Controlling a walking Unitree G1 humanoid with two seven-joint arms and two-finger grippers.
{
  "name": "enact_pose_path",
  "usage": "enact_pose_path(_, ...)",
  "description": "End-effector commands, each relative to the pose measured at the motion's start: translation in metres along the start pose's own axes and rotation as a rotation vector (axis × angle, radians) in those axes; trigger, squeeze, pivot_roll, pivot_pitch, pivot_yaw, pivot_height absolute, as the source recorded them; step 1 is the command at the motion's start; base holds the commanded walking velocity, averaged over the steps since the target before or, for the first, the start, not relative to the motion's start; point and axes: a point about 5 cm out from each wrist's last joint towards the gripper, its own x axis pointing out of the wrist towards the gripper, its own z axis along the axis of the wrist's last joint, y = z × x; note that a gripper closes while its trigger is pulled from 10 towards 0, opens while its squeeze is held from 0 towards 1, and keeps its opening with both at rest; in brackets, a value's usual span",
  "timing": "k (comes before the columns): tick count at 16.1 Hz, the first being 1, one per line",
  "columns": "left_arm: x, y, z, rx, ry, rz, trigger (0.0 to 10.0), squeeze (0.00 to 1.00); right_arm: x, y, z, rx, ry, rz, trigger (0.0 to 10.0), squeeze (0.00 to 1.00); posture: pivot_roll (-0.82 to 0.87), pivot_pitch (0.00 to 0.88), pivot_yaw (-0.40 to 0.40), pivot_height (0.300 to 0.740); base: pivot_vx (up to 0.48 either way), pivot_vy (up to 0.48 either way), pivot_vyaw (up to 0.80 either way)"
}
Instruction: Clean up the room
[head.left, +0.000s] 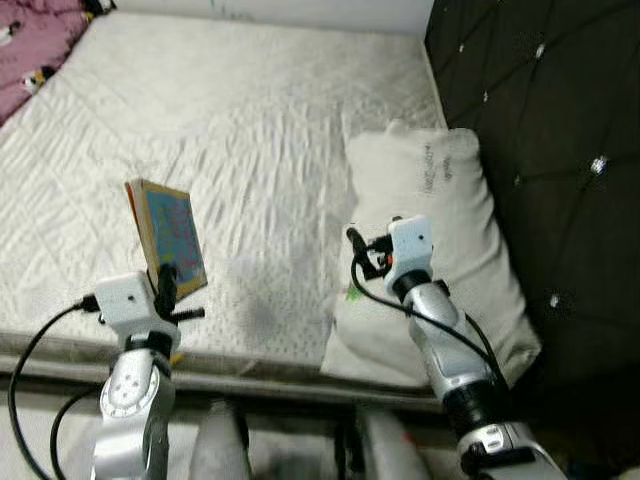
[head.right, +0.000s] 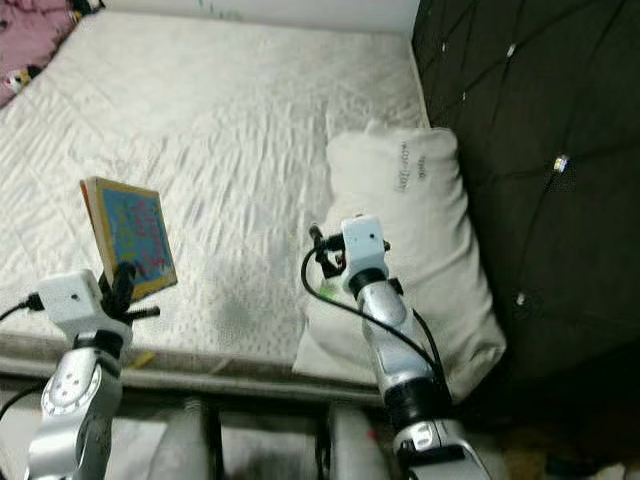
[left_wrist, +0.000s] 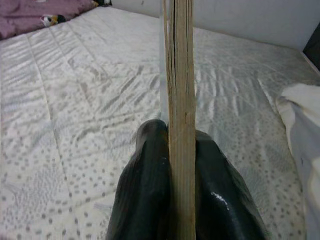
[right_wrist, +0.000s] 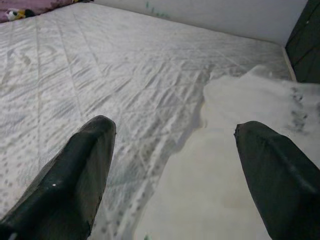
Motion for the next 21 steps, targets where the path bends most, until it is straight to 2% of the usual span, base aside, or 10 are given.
enact_pose_path(1,0.002,0.0,0.006,0.002,-0.023,0.01,10.0,0.0,-0.001,0.0,0.001,-0.003,0.002,0.006,10.0,0.0,0.06,0.149,-0.019,0.621,0.0,0.0,0.0)
enact_pose_path(13,0.004,-0.004,0.006,-0.037,-0.03,-0.001,10.0,0.0,-0.001,-0.001,0.0,-0.02,0.017,0.028,10.0,0.0,0.05,0.15,-0.036,0.621,0.0,0.0,0.0)
enact_pose_path(14,0.004,-0.004,0.007,-0.048,-0.034,-0.013,10.0,0.0,-0.001,-0.001,0.0,-0.021,0.017,0.03,10.0,0.0,0.05,0.154,-0.039,0.611,0.0,0.0,0.0)
enact_pose_path(17,0.01,-0.005,0.012,-0.054,-0.057,-0.035,10.0,0.0,-0.001,-0.001,0.001,-0.021,0.017,0.031,10.0,0.0,0.05,0.163,-0.044,0.571,0.0,0.0,0.0)
enact_pose_path(21,0.023,-0.017,0.021,-0.107,-0.087,-0.079,10.0,0.0,-0.002,-0.003,0.0,-0.018,0.021,0.027,10.0,0.0,0.05,0.166,-0.049,0.571,0.0,0.0,0.0)
